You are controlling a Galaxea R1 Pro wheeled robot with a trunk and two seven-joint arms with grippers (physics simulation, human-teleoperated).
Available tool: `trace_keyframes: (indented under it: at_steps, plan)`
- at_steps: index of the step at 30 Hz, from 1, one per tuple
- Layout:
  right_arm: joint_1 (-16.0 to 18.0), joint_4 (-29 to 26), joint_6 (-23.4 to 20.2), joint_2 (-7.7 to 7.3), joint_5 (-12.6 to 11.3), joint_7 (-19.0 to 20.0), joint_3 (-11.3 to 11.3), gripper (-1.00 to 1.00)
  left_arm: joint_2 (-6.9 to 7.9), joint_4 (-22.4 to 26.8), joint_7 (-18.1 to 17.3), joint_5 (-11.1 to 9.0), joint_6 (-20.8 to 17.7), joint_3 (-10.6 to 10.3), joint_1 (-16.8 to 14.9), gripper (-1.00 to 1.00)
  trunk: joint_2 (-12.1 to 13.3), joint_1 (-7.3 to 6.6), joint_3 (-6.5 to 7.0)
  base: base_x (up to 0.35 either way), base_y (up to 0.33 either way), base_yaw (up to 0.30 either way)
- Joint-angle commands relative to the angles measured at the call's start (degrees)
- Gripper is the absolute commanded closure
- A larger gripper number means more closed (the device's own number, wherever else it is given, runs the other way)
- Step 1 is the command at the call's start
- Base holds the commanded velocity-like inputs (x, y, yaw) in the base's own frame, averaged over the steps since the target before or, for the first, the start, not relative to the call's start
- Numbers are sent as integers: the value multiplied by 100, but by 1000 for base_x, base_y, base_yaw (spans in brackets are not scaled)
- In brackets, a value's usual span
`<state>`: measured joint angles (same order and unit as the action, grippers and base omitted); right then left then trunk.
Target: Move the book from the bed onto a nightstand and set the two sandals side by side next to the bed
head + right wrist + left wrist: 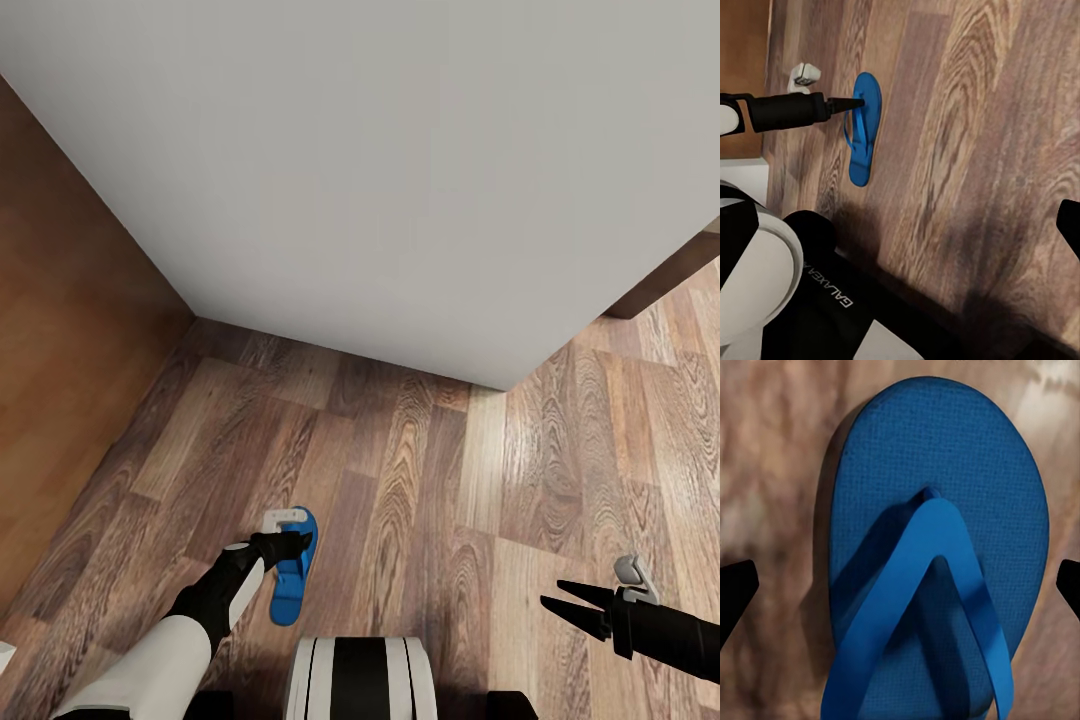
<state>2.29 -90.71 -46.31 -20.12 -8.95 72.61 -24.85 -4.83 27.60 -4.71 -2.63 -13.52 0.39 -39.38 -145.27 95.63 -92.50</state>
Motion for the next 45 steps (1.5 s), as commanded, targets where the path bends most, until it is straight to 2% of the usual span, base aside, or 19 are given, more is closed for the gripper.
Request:
trace_keyframes:
  at_steps: [1, 10, 15, 40, 45]
  plan:
    - [1, 0, -41, -1, -19, 7, -2, -100, 0, 10, -10, -27, -35, 5, 1, -100, -1, -1, -3, 0, 0, 0]
    - [3, 0, -37, -1, -19, 13, -2, -100, -4, 16, -5, -27, -3, 6, 1, -100, -1, -1, -3, 0, 0, 0]
    - [3, 0, -37, -1, -19, 22, -2, -100, -8, 17, -4, -27, 4, 6, 1, -100, -8, 12, -114, 0, 0, 0]
    - [3, 0, -36, -1, -20, 26, -2, -100, -1, 12, -4, -27, 6, -2, 1, -100, -8, 12, -114, 0, 0, 0]
    - [5, 0, -36, -1, -20, 29, -2, -100, -3, 10, -4, -27, 7, 0, 1, -100, -15, 25, -225, 0, 0, 0]
